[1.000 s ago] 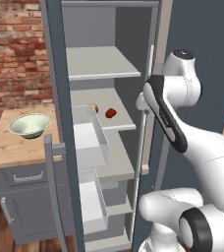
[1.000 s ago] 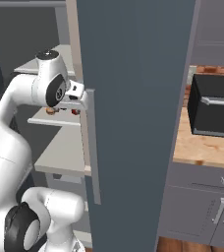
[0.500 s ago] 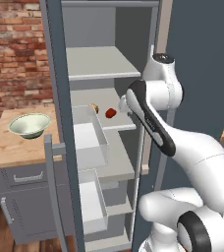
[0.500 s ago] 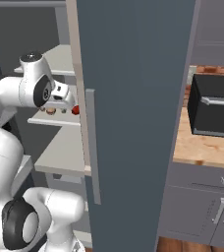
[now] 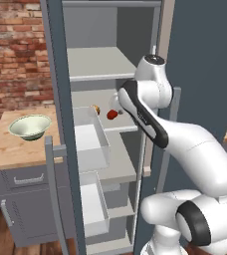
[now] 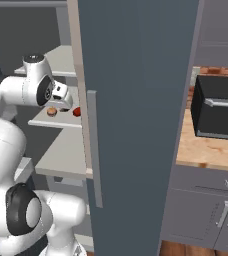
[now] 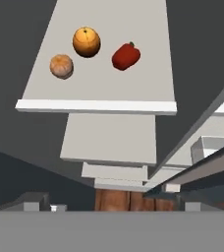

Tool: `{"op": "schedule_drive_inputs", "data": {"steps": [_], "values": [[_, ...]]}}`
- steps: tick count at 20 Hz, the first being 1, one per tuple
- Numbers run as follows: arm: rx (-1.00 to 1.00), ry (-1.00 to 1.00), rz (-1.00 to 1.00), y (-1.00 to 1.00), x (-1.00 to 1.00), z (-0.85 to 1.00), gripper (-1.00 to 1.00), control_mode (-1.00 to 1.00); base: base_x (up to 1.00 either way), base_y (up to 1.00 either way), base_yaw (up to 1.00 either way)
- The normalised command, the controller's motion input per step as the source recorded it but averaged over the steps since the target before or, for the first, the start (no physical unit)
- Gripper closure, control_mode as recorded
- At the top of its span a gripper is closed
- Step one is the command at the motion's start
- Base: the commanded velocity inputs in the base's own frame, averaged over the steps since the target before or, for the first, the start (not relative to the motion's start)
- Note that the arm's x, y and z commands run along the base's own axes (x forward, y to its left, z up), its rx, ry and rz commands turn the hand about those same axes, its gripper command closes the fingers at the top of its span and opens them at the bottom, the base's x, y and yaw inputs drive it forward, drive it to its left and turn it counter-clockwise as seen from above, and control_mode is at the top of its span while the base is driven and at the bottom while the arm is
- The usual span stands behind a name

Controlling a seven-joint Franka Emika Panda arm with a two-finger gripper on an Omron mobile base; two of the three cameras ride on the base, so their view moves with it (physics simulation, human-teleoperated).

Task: Take the bell pepper, orange, and tangerine from the freezer and place them in the bowl on the counter.

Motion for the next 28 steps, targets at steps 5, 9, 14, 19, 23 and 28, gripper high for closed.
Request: {"op": "schedule_drive_inputs", "data": {"steps": [5, 9, 14, 19, 23, 28], "values": [[0.04, -0.05, 0.0, 0.22, 0.38, -0.22, -1.0, -1.0, 0.0, 0.0, 0.0], [0.01, -0.04, 0.0, 0.01, 0.33, -0.25, -1.0, -1.0, 0.0, 0.0, 0.0], [0.0, -0.03, -0.01, 0.0, 0.18, -0.26, -1.0, -1.0, 0.0, 0.0, 0.0], [0.0, 0.0, -0.01, 0.0, 0.17, -0.15, -1.0, -1.0, 0.0, 0.0, 0.0], [0.0, 0.0, -0.05, 0.0, 0.2, -0.21, -1.0, -1.0, 0.0, 0.0, 0.0], [-0.03, 0.0, -0.08, 0.01, 0.23, -0.27, -1.0, -1.0, 0.0, 0.0, 0.0]]}}
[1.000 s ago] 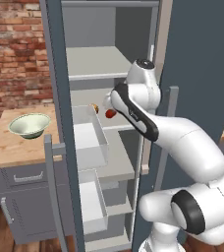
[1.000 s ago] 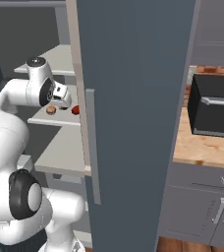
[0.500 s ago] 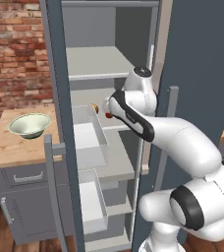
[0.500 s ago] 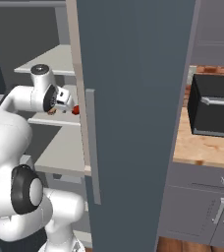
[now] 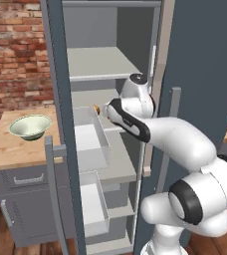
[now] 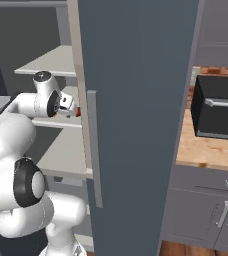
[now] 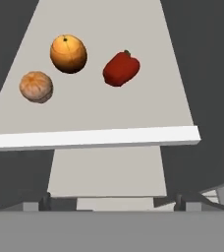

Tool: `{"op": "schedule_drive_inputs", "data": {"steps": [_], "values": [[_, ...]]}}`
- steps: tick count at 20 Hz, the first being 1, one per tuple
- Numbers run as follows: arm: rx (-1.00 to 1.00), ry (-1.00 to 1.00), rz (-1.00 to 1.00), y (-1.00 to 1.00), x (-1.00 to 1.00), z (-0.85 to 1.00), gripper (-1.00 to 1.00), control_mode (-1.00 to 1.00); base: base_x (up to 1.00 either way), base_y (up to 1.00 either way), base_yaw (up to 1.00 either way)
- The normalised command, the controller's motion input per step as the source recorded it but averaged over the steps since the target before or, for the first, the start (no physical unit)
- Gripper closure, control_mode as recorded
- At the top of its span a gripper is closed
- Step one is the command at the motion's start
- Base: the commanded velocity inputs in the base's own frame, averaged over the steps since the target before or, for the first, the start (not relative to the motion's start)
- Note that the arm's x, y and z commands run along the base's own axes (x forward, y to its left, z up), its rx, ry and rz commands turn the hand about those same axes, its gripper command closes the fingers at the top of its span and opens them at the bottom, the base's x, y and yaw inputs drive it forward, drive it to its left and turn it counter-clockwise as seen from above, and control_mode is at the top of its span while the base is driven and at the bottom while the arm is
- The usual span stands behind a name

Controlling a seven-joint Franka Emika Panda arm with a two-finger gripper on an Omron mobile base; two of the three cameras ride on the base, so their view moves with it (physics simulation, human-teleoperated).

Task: Take the bell pepper, orange, and tangerine from the freezer and place them in the bowl on the counter.

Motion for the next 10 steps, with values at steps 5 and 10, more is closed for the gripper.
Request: {"op": "schedule_drive_inputs", "data": {"steps": [5, 10], "values": [[-0.01, 0.0, -0.09, 0.0, 0.23, -0.19, -1.0, -1.0, 0.0, 0.0, 0.0], [0.0, 0.0, -0.09, 0.0, 0.27, -0.01, -1.0, -1.0, 0.0, 0.0, 0.0]]}}
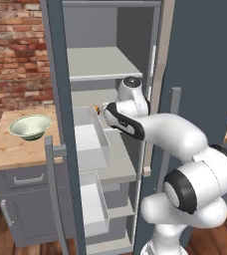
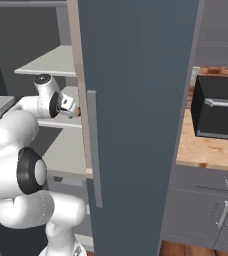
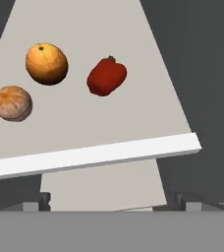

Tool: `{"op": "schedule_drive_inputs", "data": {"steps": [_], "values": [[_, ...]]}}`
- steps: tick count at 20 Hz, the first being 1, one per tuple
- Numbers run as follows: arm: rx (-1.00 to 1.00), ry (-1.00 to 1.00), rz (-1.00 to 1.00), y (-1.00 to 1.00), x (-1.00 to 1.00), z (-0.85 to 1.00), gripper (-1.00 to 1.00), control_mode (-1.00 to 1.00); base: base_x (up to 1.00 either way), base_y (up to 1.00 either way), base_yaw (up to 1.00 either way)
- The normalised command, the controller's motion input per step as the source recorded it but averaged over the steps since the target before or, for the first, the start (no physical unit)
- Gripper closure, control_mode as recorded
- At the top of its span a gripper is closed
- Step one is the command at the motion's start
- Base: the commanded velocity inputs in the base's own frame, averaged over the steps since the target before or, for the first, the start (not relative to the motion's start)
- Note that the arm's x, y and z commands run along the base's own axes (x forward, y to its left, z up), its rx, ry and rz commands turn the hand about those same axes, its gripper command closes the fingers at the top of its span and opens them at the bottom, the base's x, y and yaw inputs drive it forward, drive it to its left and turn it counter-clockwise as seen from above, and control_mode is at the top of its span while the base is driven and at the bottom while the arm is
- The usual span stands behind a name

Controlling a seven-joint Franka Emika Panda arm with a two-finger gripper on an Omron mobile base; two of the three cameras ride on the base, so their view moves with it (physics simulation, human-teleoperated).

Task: Take the bell pepper, orange, and tangerine from the freezer and place them in the bowl on the counter.

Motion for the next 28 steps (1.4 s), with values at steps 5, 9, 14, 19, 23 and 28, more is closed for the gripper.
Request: {"op": "schedule_drive_inputs", "data": {"steps": [5, 9, 14, 19, 23, 28], "values": [[0.0, 0.0, -0.09, 0.0, 0.29, -0.03, -1.0, -1.0, 0.0, 0.0, 0.0], [0.0, 0.0, -0.07, 0.0, 0.26, -0.13, -1.0, -1.0, 0.0, 0.0, 0.0], [0.0, 0.0, -0.06, 0.0, 0.27, -0.13, -1.0, -1.0, 0.0, 0.0, 0.0], [0.01, 0.0, -0.05, 0.0, 0.29, -0.08, -1.0, -1.0, 0.0, 0.0, 0.0], [0.01, 0.0, -0.03, 0.0, 0.26, -0.08, -1.0, -1.0, 0.0, 0.0, 0.0], [0.0, 0.0, -0.03, 0.0, 0.26, -0.13, -1.0, -1.0, 0.0, 0.0, 0.0]]}}
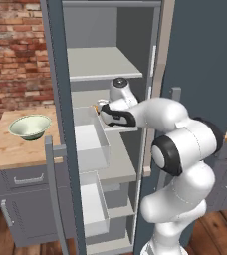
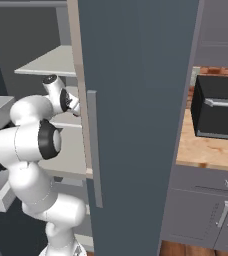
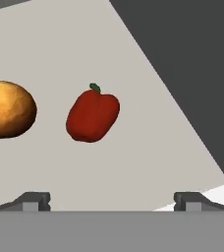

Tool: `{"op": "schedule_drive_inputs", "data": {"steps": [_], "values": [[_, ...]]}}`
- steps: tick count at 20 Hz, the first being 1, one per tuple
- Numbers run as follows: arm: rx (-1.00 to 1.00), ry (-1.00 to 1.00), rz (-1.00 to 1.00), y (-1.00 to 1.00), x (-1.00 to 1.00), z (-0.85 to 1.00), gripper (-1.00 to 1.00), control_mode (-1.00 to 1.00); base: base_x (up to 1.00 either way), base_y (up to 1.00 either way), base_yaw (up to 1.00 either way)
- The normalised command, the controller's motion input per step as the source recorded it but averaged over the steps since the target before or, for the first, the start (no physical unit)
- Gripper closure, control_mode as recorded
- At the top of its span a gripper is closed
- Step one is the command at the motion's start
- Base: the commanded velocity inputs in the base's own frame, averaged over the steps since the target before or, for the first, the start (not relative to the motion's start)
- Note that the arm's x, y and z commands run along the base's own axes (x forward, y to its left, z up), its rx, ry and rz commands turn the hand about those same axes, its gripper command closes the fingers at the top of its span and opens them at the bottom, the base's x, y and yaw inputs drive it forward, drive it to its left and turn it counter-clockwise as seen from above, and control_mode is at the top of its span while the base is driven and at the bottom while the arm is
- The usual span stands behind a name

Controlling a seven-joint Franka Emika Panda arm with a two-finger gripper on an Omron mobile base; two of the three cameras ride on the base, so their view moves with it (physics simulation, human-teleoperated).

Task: Take the bell pepper, orange, and tangerine from the freezer and place them in the bowl on the counter.

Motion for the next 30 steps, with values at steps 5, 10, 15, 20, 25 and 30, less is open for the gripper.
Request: {"op": "schedule_drive_inputs", "data": {"steps": [5, 10, 15, 20, 25, 30], "values": [[0.0, 0.0, -0.03, 0.0, 0.22, -0.14, -1.0, -1.0, 0.0, 0.0, 0.0], [0.0, 0.0, -0.03, 0.0, 0.22, -0.07, -1.0, -1.0, 0.0, 0.0, 0.0], [0.0, 0.0, -0.04, 0.0, 0.21, -0.06, -1.0, -1.0, 0.0, 0.0, 0.0], [0.0, 0.0, -0.04, 0.01, 0.22, -0.09, -1.0, -1.0, 0.0, 0.0, 0.0], [0.0, 0.0, -0.03, 0.02, 0.15, -0.13, -1.0, -1.0, 0.0, 0.0, 0.0], [0.02, 0.0, -0.03, 0.03, 0.19, -0.09, -1.0, -1.0, 0.0, 0.0, 0.0]]}}
